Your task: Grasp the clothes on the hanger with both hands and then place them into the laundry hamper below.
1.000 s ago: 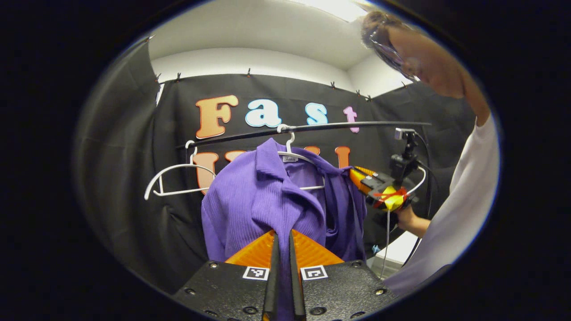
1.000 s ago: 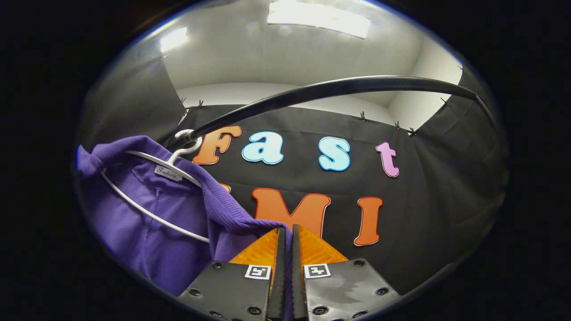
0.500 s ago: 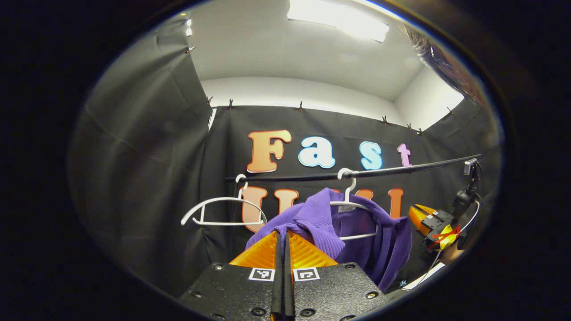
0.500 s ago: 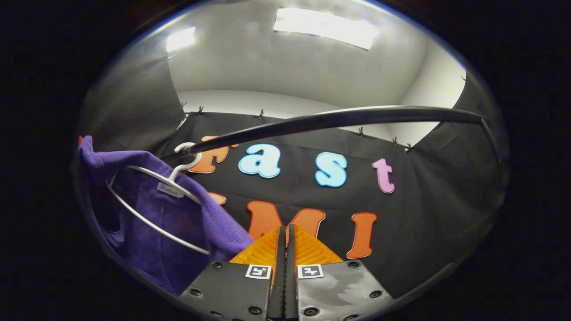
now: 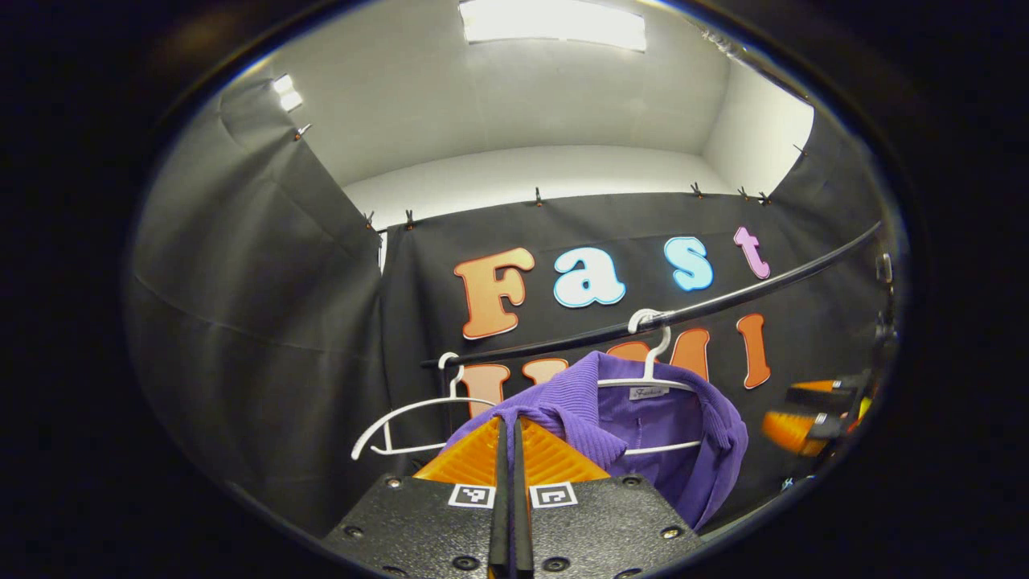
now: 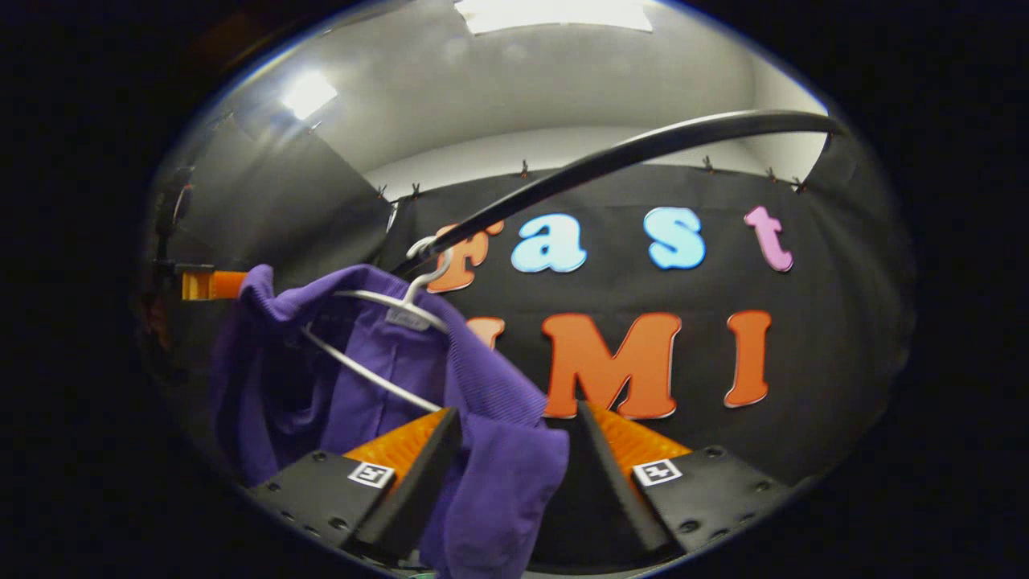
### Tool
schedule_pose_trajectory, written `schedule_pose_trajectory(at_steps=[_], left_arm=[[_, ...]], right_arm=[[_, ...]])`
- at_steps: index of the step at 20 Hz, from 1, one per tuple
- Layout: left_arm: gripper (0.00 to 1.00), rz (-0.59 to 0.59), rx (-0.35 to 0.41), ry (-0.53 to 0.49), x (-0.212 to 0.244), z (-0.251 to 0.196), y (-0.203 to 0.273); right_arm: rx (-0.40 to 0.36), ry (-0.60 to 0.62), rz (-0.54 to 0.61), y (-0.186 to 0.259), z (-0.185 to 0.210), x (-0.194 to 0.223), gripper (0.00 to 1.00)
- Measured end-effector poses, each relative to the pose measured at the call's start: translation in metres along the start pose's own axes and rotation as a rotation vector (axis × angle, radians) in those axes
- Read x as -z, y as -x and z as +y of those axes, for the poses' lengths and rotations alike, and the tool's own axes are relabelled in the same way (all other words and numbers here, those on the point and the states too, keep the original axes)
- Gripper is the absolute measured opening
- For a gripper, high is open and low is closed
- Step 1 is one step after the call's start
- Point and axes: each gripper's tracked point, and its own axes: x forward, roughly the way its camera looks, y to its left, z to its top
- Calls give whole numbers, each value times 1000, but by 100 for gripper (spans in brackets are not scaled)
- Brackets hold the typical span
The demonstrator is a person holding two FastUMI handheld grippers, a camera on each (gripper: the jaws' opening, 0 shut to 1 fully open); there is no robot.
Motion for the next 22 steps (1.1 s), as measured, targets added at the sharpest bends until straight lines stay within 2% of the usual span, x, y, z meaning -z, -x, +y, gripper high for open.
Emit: schedule_pose_trajectory(at_steps=[1,2,3,5,7,8,9,12,17,22], left_arm=[[2,0,-3,3,0,2,1],[2,-2,-10,5,0,5,4],[2,-3,-15,9,-1,8,4],[2,-3,-26,9,-1,15,8],[2,-2,-45,5,-1,25,13],[2,-3,-52,6,-1,27,16],[2,-2,-58,6,-1,29,17],[2,2,-77,5,3,37,17],[2,-7,-133,-41,5,51,-2],[5,-49,-168,-122,-7,60,-37]], right_arm=[[-10,-16,29,-1,12,15,94],[10,-11,48,-7,14,27,94],[51,7,60,-8,3,37,98],[142,34,85,-16,-23,58,97],[164,18,167,-24,-36,89,98],[170,-8,193,-24,-42,100,94],[180,-30,196,-28,-48,103,79],[229,-54,105,-20,-70,69,9],[306,-61,-116,-13,-115,-31,7],[426,-68,-246,-28,-177,-87,7]])
